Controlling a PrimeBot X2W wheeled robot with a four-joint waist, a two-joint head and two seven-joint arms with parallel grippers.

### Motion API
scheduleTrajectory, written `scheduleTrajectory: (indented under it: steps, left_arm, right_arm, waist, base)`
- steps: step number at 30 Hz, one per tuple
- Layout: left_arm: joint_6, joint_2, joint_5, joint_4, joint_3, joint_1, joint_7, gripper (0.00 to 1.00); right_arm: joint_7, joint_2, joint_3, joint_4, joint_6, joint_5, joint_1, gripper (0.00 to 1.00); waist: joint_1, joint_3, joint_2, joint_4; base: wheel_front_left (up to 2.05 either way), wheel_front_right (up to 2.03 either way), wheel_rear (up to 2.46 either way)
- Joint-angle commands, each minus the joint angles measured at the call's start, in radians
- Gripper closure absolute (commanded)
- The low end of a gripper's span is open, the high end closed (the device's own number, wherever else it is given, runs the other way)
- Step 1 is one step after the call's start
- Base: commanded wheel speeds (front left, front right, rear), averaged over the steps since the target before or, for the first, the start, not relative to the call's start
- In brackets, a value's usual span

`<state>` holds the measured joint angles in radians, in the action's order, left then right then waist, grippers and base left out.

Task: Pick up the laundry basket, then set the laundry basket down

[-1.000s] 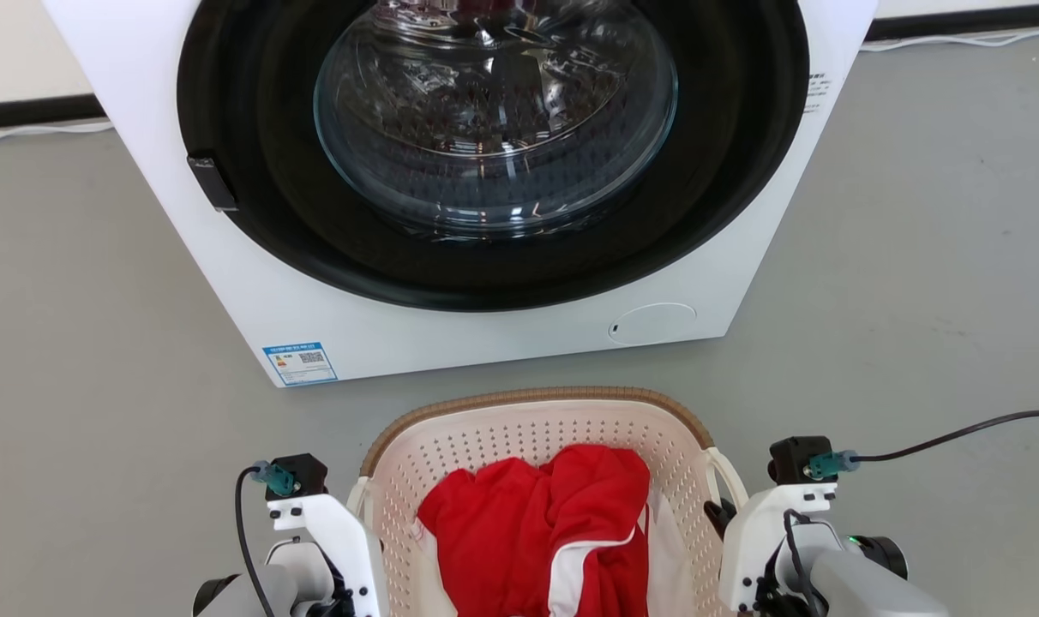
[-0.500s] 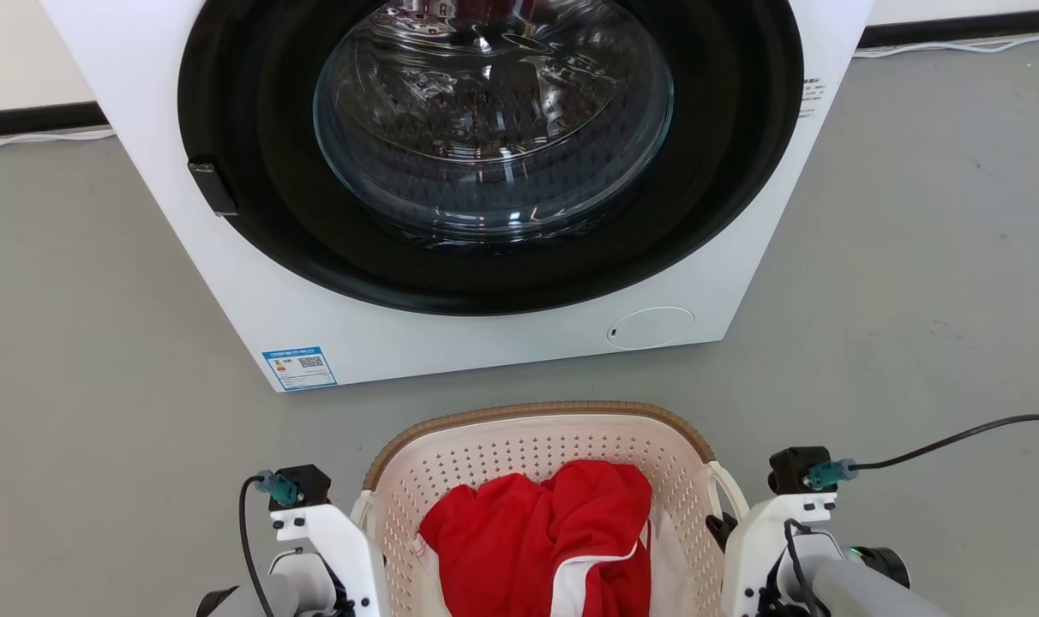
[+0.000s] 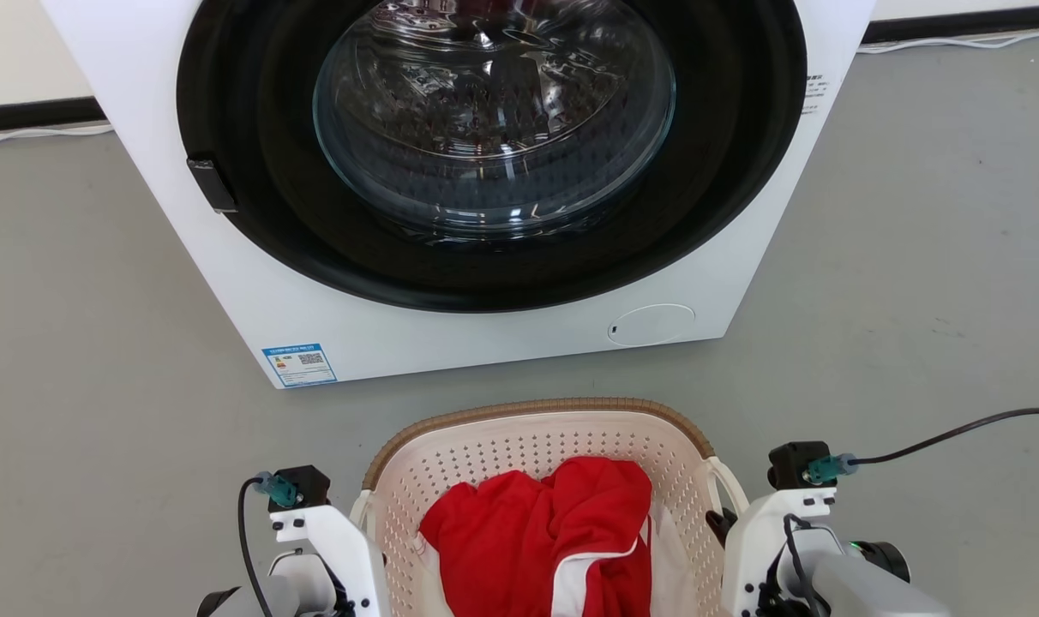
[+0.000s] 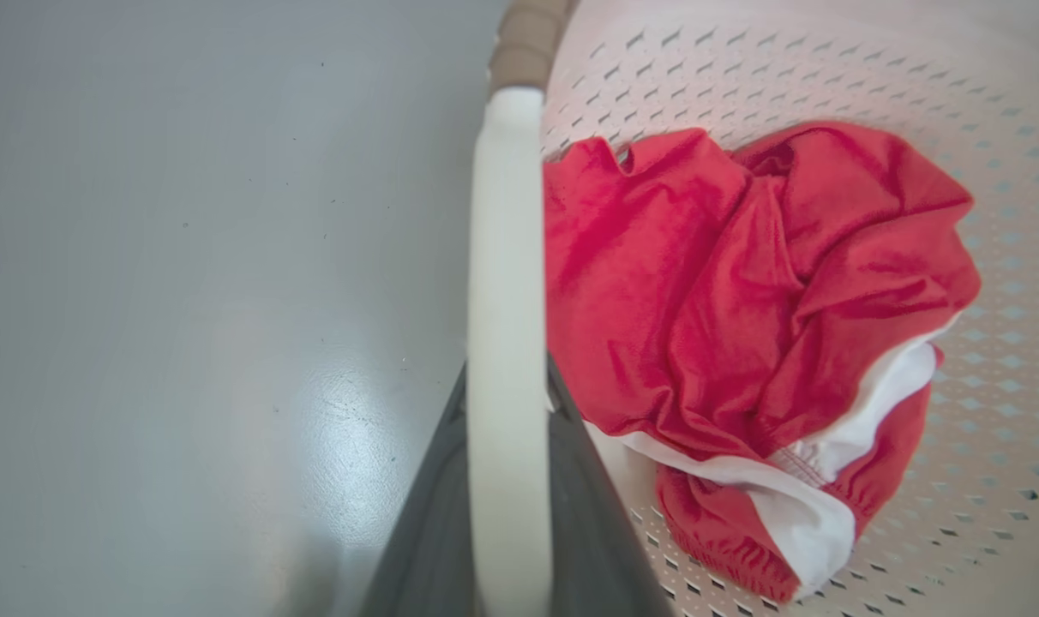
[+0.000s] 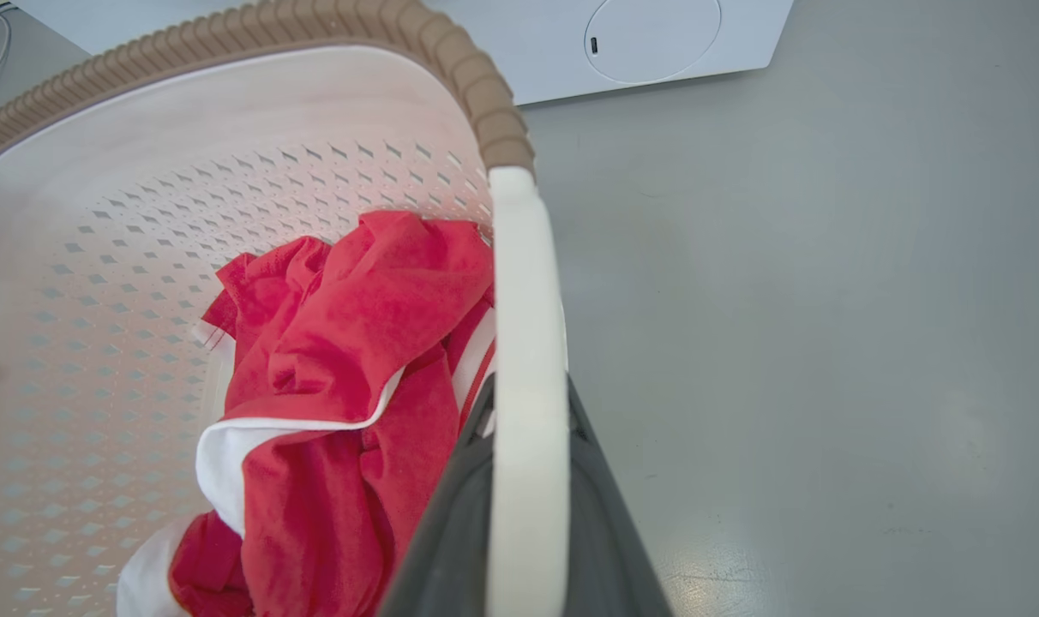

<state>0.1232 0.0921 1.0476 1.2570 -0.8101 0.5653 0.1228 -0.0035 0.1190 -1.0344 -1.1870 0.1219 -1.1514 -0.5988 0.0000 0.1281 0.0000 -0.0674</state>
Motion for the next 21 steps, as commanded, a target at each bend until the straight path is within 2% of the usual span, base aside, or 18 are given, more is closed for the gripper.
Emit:
scheduleTrajectory:
  steps: [1, 10, 21]
  left_arm:
    - [0.007, 0.014, 0.006, -0.018, 0.017, 0.032, -0.011, 1.00]
    - [0.007, 0.020, 0.019, -0.018, 0.003, 0.051, -0.030, 1.00]
    - [0.007, 0.041, 0.010, -0.022, -0.006, 0.149, -0.144, 1.00]
  right_arm:
    - [-0.015, -0.006, -0.012, 0.008, 0.009, -0.005, -0.011, 1.00]
    - [-0.034, 0.001, -0.040, 0.010, 0.009, -0.024, -0.029, 1.00]
    - [-0.120, 0.011, -0.050, 0.005, 0.009, -0.041, -0.115, 1.00]
  waist:
    - [0.0000, 0.000, 0.0000, 0.000]
    - [0.0000, 0.030, 0.0000, -0.002]
    - [0.0000, 0.209, 0.0000, -0.001]
  base:
    - [0.00, 0.00, 0.00]
    - [0.00, 0.00, 0.00]
    - [0.00, 0.00, 0.00]
